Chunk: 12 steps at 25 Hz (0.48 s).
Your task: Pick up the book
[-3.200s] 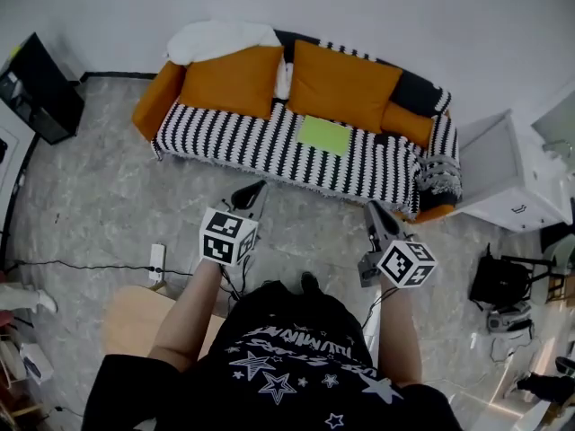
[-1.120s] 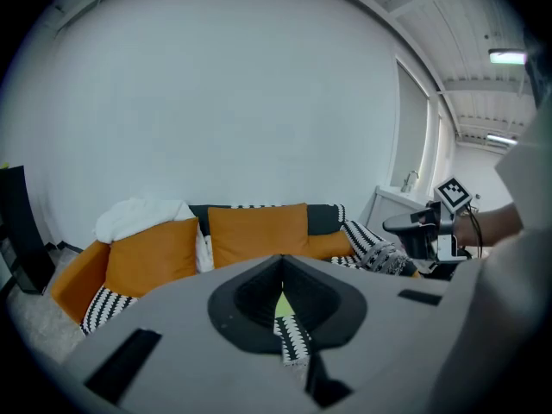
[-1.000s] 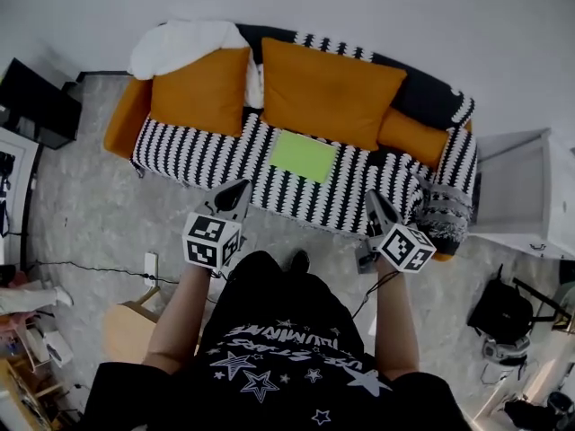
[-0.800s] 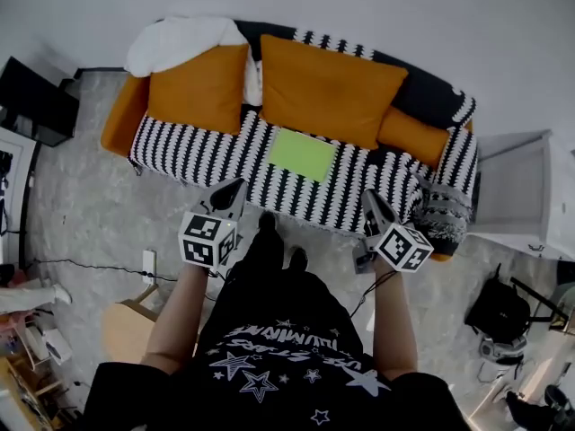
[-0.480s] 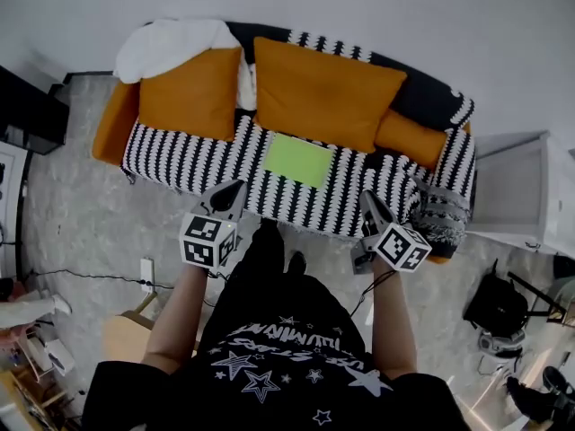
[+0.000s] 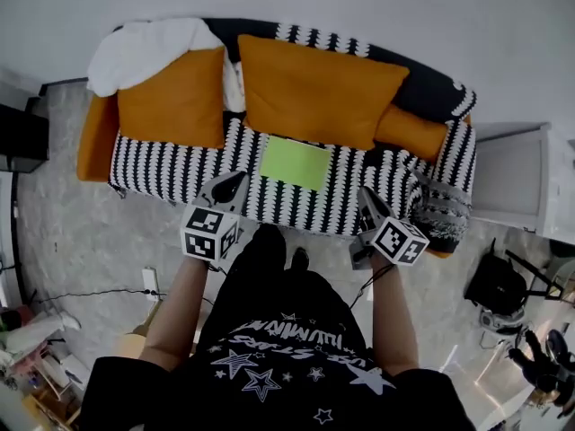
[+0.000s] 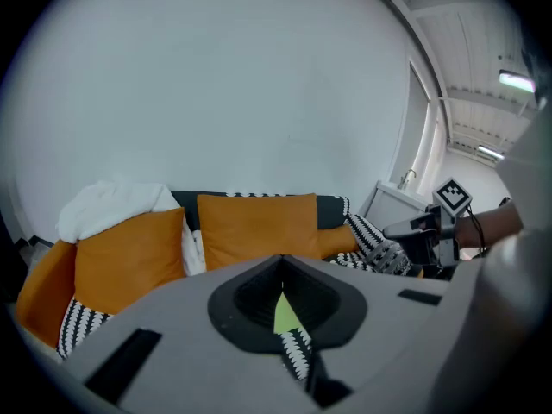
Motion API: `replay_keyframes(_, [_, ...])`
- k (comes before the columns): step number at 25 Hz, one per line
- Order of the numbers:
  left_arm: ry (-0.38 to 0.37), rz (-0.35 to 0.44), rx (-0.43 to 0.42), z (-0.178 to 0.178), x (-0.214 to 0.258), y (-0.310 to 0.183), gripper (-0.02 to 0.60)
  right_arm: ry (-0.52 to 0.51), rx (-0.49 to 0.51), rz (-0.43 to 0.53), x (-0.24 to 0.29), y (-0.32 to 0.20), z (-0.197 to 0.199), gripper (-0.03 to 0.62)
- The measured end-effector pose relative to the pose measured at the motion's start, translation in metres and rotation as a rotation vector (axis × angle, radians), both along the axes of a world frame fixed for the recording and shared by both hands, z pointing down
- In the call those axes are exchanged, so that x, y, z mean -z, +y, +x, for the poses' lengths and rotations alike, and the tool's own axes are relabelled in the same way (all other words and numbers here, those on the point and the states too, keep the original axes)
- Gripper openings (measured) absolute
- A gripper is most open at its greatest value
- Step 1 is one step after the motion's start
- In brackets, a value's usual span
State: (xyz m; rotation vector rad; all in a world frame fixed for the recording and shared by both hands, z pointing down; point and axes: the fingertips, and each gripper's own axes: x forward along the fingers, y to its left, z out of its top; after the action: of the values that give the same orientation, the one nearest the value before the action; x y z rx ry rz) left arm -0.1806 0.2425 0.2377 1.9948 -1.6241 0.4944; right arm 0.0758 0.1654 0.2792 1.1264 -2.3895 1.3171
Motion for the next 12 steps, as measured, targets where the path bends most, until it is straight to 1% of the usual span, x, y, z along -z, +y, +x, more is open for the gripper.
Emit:
replay_keyframes(7, [0.033, -0.054, -0.058, -0.027, -0.025, -0.033, 0.005, 0.035, -0.061, -0.045, -0.017, -0.024, -0.021, 0.034])
replay_keyframes(10, [0.043, -0.072, -0.096, -0.034, -0.034, -0.047, 0.005, 0.04, -0.119, -0.071, -0.027, -0.037, -0.026, 0.034])
replay_keyframes(12, [0.053, -0.088, -0.137, -0.033, -0.042, -0.052, 0.005, 0.032, -0.158, -0.1, -0.038, -0.04, -0.029, 0.034])
